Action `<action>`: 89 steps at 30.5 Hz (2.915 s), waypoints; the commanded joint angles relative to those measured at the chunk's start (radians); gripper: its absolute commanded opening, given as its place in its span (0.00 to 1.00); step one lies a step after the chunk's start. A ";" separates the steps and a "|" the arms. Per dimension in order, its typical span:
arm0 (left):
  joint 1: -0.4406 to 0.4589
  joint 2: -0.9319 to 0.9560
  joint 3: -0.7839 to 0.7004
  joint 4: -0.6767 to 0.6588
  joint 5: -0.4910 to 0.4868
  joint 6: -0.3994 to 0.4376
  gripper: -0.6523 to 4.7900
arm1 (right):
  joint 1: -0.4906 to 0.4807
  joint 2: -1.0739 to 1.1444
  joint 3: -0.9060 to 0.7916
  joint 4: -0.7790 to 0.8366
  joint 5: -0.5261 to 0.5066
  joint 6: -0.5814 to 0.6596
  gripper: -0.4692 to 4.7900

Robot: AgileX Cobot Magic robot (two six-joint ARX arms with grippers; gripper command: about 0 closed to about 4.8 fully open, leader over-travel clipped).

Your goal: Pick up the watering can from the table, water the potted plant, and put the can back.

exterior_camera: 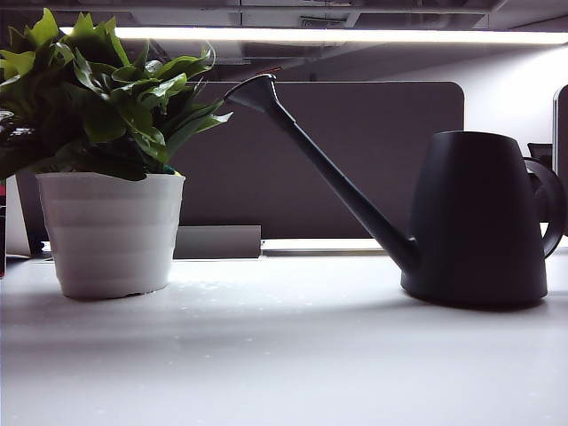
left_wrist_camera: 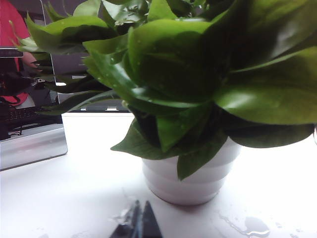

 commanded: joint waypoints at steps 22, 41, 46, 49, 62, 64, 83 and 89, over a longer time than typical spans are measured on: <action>0.001 0.130 0.707 -0.539 0.196 -0.089 0.11 | 0.002 0.396 0.426 -0.002 -0.093 -0.311 0.97; 0.002 0.339 1.011 -0.742 0.653 -0.037 0.11 | 0.001 1.042 0.484 0.339 -0.090 -0.609 0.97; 0.002 0.377 1.010 -0.756 0.672 -0.034 0.11 | 0.000 1.185 0.502 0.462 -0.078 -0.634 0.97; 0.001 0.410 1.010 -0.764 0.668 0.030 0.11 | 0.000 1.270 0.525 0.519 -0.077 -0.636 0.97; 0.000 0.476 1.007 -0.758 0.582 0.072 0.11 | -0.001 1.490 0.621 0.628 -0.072 -0.636 0.97; -0.001 0.487 1.007 -0.758 0.610 0.068 0.11 | -0.001 1.513 0.622 0.642 -0.071 -0.636 0.97; -0.558 0.739 1.006 -0.590 0.226 0.082 0.11 | 0.002 1.555 0.684 0.710 -0.119 -0.628 0.90; -0.705 0.851 1.006 -0.486 0.135 0.087 0.11 | 0.002 1.555 0.709 0.705 -0.136 -0.628 0.83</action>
